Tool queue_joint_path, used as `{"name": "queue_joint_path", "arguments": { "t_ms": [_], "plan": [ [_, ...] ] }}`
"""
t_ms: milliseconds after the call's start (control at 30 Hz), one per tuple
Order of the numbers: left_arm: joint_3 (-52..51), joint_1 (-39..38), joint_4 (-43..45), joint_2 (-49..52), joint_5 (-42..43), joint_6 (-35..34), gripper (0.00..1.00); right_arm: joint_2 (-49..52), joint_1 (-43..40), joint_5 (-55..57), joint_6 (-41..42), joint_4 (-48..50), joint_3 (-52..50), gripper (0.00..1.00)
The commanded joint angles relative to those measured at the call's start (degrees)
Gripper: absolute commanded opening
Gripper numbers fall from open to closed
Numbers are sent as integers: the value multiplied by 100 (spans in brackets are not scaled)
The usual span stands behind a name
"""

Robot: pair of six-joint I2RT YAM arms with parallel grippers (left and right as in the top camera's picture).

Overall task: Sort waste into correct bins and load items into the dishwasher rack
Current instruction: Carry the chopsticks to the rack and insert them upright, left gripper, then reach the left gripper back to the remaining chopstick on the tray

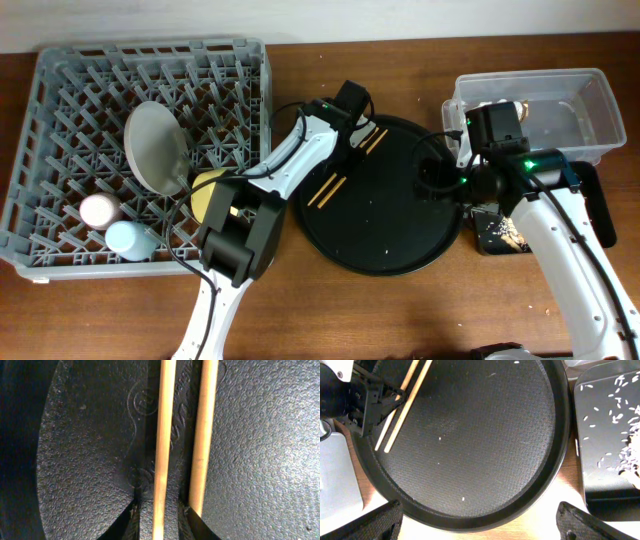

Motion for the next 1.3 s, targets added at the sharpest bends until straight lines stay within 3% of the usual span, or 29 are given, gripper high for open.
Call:
{"name": "queue_joint_path", "arguments": {
  "t_ms": [0,33,233,367,567,700,833,900,1067,1100,1267],
  "plan": [
    [-273,-39,63,-142,151,31,12,0,-35,52,-31,0,79,99],
    [-267,-37,48,-157,74,-133,0,0,-35,52,-31,0,79,99],
    [785,330,-787,-1340,-46,-1462,0,0,-35,52,-33,0,79,98],
    [852,1045,-1517,-2116,-979,-2398,0,0,-35,52,-33,-2,79,99],
    [337,1576,-1567,-1633,-1370,-2262,0,0,-35,52,-33,0,79,98],
    [332,1550,-1552,-1191,-1379,-2070,0,0,-35,52,-33,20,79,99],
    [332,1563,-1563,-1172,-1445,-1982,5,0,-35,52,-33,24,79,98],
    [330,1576,-1626,-1167,-1858,-1982,5,0,-35,52,-33,22,79,99],
    [-37,1576,-1510,-1158,-1788,-1989,5,0,-35,52,-33,22,79,98],
    [-26,1576,-1506,-1158,-1644,-1987,17,0,-35,52,-33,22,79,99],
    [1019,1569,-2129,-1161,-927,-1985,24,0,-35,55,-33,22,79,99]
  ]
}}
